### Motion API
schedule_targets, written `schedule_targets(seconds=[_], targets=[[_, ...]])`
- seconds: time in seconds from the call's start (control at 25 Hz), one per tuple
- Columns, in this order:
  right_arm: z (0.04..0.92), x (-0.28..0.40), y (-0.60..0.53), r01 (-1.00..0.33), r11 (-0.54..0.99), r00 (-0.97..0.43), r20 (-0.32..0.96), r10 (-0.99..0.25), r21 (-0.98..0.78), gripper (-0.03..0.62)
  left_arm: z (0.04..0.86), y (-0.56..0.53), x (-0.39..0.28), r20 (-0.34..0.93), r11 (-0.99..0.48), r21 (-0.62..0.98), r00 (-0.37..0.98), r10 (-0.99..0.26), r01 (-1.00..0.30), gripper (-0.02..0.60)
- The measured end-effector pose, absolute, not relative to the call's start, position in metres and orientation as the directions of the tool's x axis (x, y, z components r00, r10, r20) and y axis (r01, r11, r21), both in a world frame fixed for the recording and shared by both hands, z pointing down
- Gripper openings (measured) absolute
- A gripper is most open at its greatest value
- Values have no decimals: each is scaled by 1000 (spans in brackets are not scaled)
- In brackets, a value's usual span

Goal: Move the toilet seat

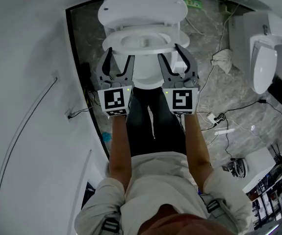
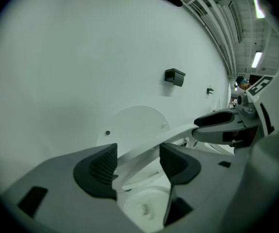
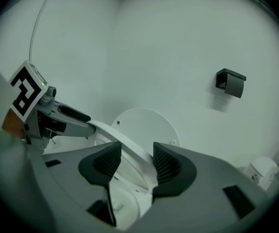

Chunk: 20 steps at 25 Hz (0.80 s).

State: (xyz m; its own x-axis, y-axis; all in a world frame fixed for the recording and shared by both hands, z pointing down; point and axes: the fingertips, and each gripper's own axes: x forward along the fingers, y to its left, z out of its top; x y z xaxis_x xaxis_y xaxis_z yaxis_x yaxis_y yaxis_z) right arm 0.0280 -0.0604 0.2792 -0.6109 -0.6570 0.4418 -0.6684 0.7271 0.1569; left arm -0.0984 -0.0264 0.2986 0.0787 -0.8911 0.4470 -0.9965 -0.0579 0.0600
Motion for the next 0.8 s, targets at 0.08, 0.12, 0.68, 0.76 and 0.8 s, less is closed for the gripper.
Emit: schedule_targets(seconds=[0.08, 0.12, 0.68, 0.76, 0.8], targets=[[279, 26, -63, -684, 715, -603, 437, -668, 149, 224, 298, -30, -100, 447, -64, 63, 85, -890, -996, 290], [278, 26, -65, -689, 710, -600, 435, -672, 146, 224, 298, -31, -101, 448, -66, 64, 88, -890, -996, 290], [272, 18, -92, -729, 672, -573, 420, -704, 131, 225, 292, -59, -111, 437, -87, 72, 110, -893, -994, 290], [271, 18, -98, -733, 667, -569, 419, -707, 131, 225, 291, -64, -112, 434, -86, 73, 109, -894, -994, 291], [272, 17, -100, -735, 665, -567, 419, -709, 131, 225, 290, -67, -112, 432, -85, 73, 108, -895, -994, 291]])
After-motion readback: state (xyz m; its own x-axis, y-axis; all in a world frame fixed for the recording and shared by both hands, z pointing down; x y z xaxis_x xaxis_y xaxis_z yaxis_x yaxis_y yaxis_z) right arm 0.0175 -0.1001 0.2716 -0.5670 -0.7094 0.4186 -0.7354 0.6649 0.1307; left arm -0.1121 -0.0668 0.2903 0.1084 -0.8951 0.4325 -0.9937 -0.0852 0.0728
